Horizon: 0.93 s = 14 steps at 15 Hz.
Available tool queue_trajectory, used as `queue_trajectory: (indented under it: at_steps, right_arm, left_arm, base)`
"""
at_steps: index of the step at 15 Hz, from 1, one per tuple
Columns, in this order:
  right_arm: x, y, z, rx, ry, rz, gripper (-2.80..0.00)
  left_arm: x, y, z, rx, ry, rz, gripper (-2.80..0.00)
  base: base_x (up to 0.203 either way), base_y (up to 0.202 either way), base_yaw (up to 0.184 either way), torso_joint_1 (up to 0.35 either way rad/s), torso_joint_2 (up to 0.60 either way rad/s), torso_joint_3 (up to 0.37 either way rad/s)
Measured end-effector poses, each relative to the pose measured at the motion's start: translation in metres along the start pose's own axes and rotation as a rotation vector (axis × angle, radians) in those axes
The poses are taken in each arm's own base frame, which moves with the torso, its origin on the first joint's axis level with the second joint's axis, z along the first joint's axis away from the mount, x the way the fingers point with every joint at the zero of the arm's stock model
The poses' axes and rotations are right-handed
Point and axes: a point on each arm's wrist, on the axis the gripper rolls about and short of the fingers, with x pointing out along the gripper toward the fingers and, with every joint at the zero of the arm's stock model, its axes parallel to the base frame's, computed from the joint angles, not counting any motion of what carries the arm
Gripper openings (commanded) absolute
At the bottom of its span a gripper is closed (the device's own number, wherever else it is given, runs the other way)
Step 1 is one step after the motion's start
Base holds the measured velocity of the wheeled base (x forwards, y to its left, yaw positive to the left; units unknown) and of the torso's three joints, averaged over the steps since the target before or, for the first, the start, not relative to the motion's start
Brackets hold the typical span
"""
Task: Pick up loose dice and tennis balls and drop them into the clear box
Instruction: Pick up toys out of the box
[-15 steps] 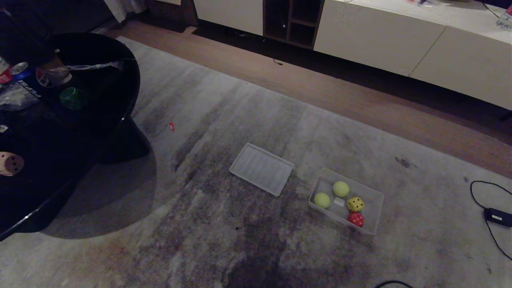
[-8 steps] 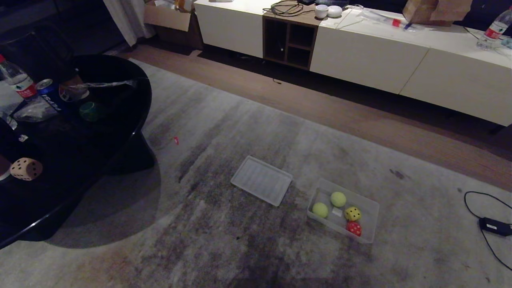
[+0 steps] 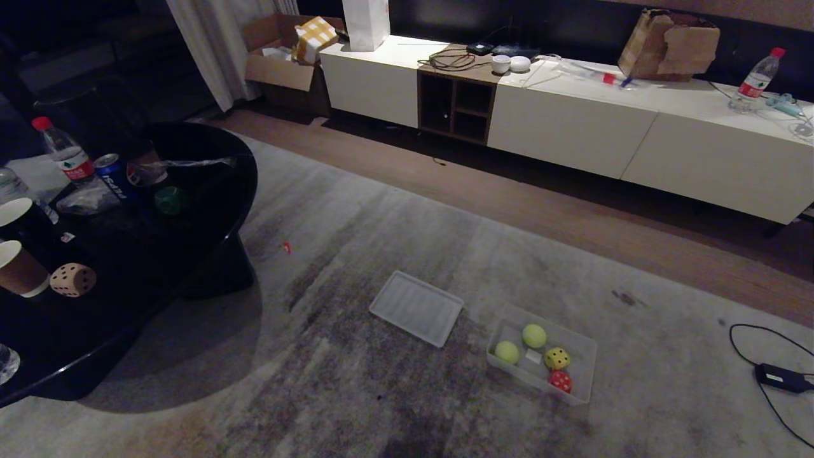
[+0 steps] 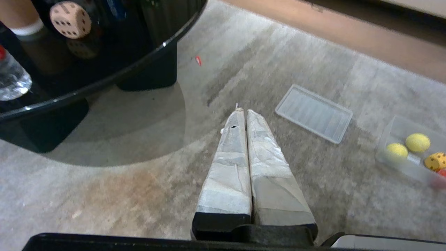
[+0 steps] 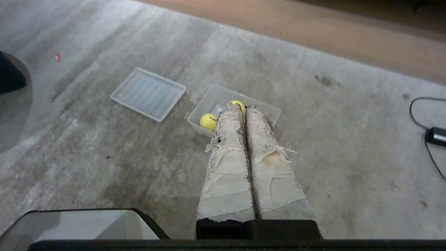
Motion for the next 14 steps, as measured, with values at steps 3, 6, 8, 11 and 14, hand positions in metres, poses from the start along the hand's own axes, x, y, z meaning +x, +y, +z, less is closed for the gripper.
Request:
queue_trajectory:
  at_steps: [3, 6, 8, 11, 14]
  right_arm:
    - [0.0000, 0.0000, 0.0000, -0.001, 0.000, 0.000, -2.80]
    - [0.0000, 0.0000, 0.0000, -0.001, 0.001, 0.000, -2.80]
    - [0.0000, 0.0000, 0.0000, 0.000, 0.000, 0.000, -2.80]
    - [0.0000, 0.0000, 0.0000, 0.000, 0.001, 0.000, -2.80]
    - [0.0000, 0.0000, 0.0000, 0.000, 0.000, -0.001, -2.80]
  left_arm:
    - [0.0000, 0.0000, 0.0000, -0.001, 0.000, 0.000, -2.80]
    - [0.0000, 0.0000, 0.0000, -0.002, 0.000, 0.000, -2.80]
    - [0.0000, 0.0000, 0.0000, -0.002, 0.000, 0.000, -2.80]
    - [0.0000, 0.0000, -0.0001, 0.003, 0.001, -0.001, -2.80]
    - [0.0000, 0.0000, -0.0002, 0.003, 0.002, -0.002, -2.80]
  base:
    - [0.000, 0.000, 0.000, 0.002, 0.00, 0.201]
    - [0.000, 0.000, 0.000, 0.003, 0.01, 0.199]
    - [0.000, 0.000, 0.000, 0.000, 0.00, 0.163]
    - [0.000, 0.000, 0.000, 0.004, 0.00, 0.046]
    - [0.000, 0.000, 0.000, 0.000, 0.00, 0.000]
